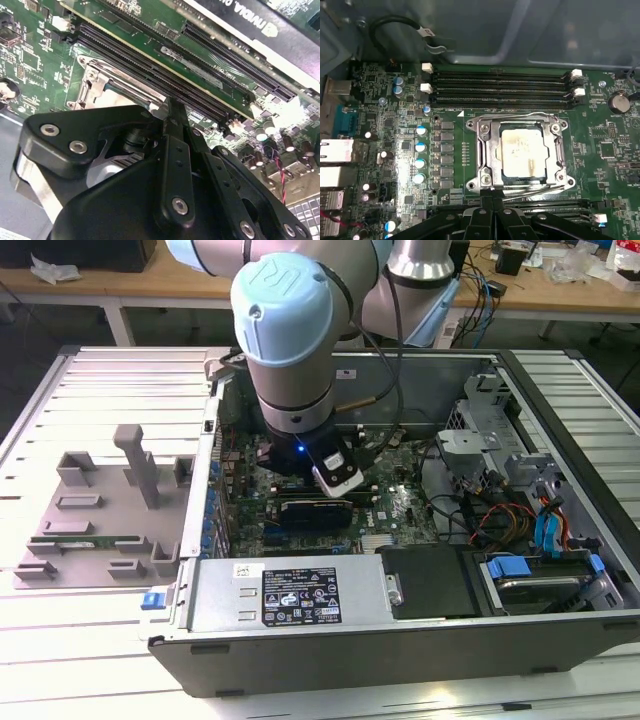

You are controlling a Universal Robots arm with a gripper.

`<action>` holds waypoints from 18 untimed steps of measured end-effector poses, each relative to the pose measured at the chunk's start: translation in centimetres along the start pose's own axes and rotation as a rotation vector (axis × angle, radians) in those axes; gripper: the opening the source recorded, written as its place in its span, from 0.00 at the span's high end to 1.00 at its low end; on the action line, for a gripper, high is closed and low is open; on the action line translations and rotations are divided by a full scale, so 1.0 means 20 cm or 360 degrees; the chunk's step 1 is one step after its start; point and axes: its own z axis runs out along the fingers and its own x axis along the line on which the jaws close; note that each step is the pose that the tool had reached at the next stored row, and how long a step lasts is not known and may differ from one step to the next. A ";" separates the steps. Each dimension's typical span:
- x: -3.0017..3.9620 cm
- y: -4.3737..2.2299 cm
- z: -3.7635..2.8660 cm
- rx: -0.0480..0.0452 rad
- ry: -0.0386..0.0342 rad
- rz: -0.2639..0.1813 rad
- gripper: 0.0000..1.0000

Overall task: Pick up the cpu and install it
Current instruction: 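Install the second cpu locking lever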

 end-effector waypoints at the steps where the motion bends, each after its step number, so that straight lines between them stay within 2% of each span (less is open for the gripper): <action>1: 0.005 -0.001 0.005 -0.0004 -0.0002 0.0007 0.89; 12: 0.046 0.003 0.049 -0.0048 -0.0017 0.0072 0.89; 15: 0.071 0.004 0.060 -0.0051 -0.0021 0.0087 0.89; 18: 0.075 0.006 0.061 -0.0050 -0.0022 0.0092 0.89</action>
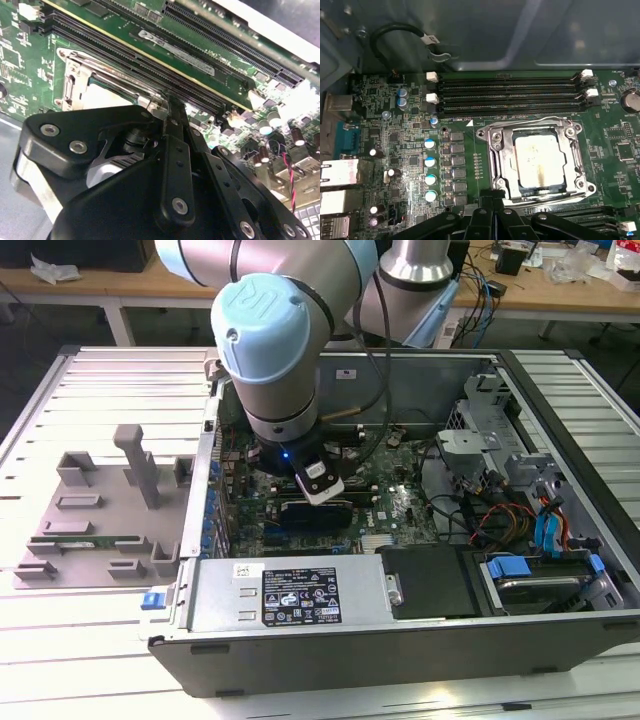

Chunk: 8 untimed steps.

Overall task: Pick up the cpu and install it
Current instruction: 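Install the second cpu locking lever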

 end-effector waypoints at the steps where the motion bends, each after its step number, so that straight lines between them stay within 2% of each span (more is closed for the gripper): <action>1: 0.000 0.001 0.000 0.0000 0.0000 0.0000 0.89; 2: 0.000 0.001 0.000 0.0002 0.0000 0.0000 0.89; 5: 0.000 0.003 -0.002 0.0029 -0.0001 -0.0004 0.89; 7: -0.002 0.008 -0.017 0.0030 -0.0002 -0.0004 0.89; 8: -0.004 0.014 -0.036 0.0030 -0.0001 -0.0004 0.89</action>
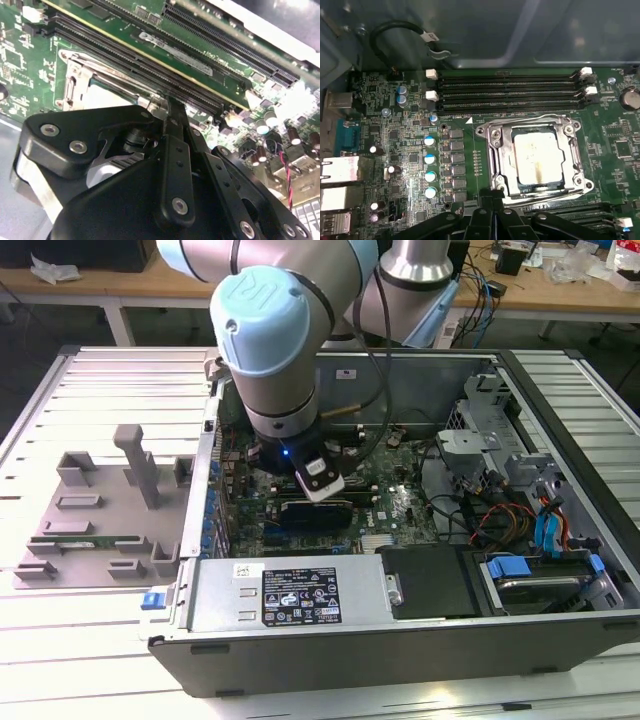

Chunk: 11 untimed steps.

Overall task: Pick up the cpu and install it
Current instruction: 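Install the second cpu locking lever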

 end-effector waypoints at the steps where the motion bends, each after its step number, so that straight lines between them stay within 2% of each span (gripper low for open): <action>1: -0.001 0.004 -0.011 0.0000 0.0000 0.0000 0.89; 7: -0.013 0.035 -0.106 0.0004 -0.0001 0.0002 0.89; 9: -0.013 0.036 -0.107 0.0006 -0.0002 0.0003 0.89; 11: -0.035 0.037 -0.104 0.0021 -0.0005 0.0013 0.89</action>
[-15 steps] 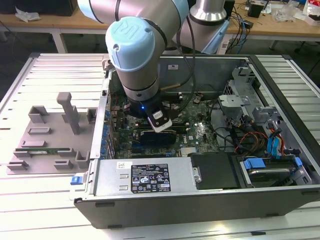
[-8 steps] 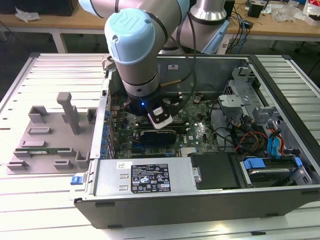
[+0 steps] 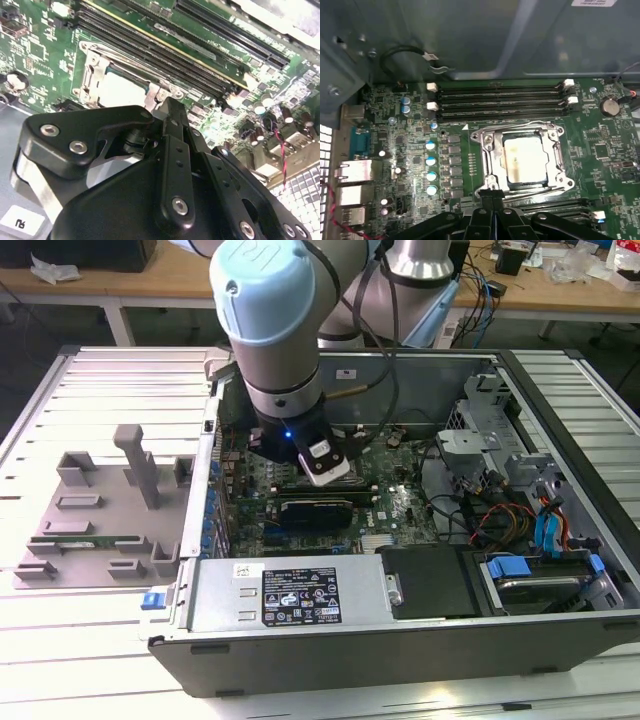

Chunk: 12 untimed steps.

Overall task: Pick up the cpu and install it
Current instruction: 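Install the second cpu locking lever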

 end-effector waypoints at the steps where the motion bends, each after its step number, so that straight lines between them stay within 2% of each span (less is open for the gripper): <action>1: -0.012 0.003 0.002 0.0010 -0.0003 0.0007 0.89; 2: -0.022 0.012 0.006 0.0022 -0.0005 0.0009 0.89; 4: -0.034 0.050 0.018 0.0050 -0.0007 0.0007 0.89; 5: -0.036 0.067 0.022 0.0057 -0.0008 0.0006 0.89; 9: -0.038 0.097 0.031 0.0058 -0.0008 0.0006 0.89; 12: -0.066 0.109 0.038 0.0058 -0.0008 0.0006 0.89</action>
